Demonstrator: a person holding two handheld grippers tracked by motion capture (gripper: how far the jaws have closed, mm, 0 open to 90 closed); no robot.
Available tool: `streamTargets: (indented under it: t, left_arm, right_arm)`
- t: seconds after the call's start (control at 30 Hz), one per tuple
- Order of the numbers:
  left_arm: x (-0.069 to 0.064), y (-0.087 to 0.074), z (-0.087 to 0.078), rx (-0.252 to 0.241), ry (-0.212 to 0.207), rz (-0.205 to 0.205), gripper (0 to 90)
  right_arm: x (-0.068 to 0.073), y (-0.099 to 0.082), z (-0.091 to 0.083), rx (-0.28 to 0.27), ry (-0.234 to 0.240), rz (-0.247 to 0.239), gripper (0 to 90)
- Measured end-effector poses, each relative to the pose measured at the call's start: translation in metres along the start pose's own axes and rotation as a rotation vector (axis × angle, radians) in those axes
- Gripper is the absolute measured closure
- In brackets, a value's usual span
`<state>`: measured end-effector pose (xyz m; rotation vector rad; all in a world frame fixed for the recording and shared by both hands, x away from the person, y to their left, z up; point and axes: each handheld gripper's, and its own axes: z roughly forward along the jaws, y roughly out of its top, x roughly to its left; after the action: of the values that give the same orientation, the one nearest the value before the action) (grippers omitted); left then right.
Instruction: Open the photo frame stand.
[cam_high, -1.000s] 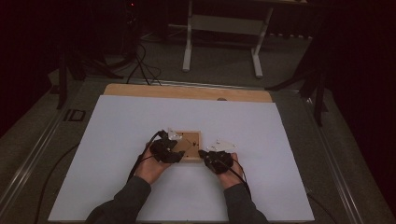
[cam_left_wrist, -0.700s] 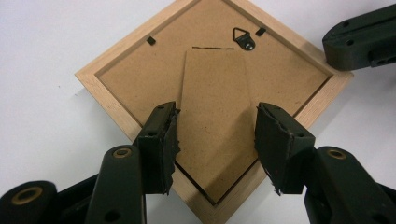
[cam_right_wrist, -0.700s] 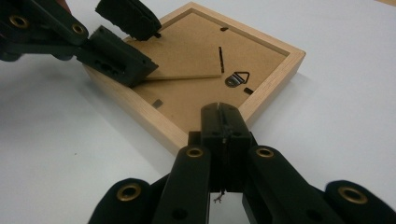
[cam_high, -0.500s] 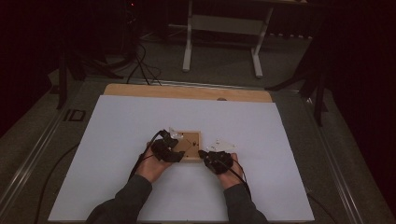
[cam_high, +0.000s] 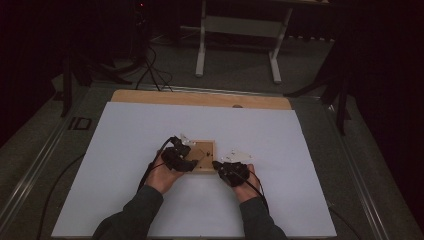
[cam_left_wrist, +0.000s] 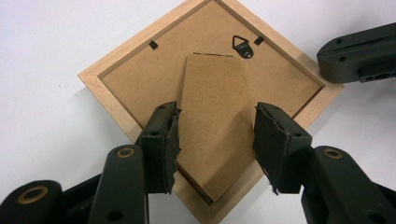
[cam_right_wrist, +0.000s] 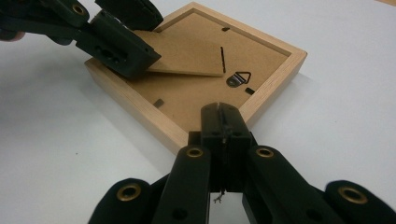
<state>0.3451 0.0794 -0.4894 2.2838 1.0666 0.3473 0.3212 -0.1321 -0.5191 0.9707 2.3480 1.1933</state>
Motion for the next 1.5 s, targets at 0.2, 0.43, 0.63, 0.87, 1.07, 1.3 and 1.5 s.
streamTargets:
  t: [0.2, 0.43, 0.63, 0.87, 1.07, 1.3, 1.5]
  left_arm:
    - [0.001, -0.001, -0.001, 0.011, -0.009, -0.012, 47.9]
    - [0.000, -0.004, 0.000, 0.043, -0.007, -0.008, 45.5]
    - [0.002, -0.003, -0.003, 0.049, -0.012, -0.018, 50.3]
    - [0.003, 0.007, -0.013, -0.006, -0.033, -0.053, 50.4]
    - [0.007, 0.016, -0.015, 0.000, -0.061, -0.098, 49.9]
    - [0.013, 0.016, -0.013, 0.017, -0.112, -0.159, 48.0]
    - [0.013, 0.016, -0.011, 0.026, -0.109, -0.152, 45.4]
  right_arm:
    - [0.000, 0.000, 0.000, 0.000, 0.001, 0.000, 89.9]
    - [0.000, 0.000, 0.000, 0.000, 0.002, 0.002, 89.9]
    - [0.000, 0.000, 0.000, -0.001, 0.004, 0.004, 89.9]
    - [-0.001, 0.000, 0.000, -0.003, 0.004, 0.002, 89.9]
    - [0.000, 0.000, 0.000, -0.001, 0.004, 0.002, 89.9]
    - [0.000, 0.000, 0.000, -0.001, 0.002, 0.002, 89.9]
    - [0.000, 0.000, 0.000, -0.001, 0.003, 0.002, 89.9]
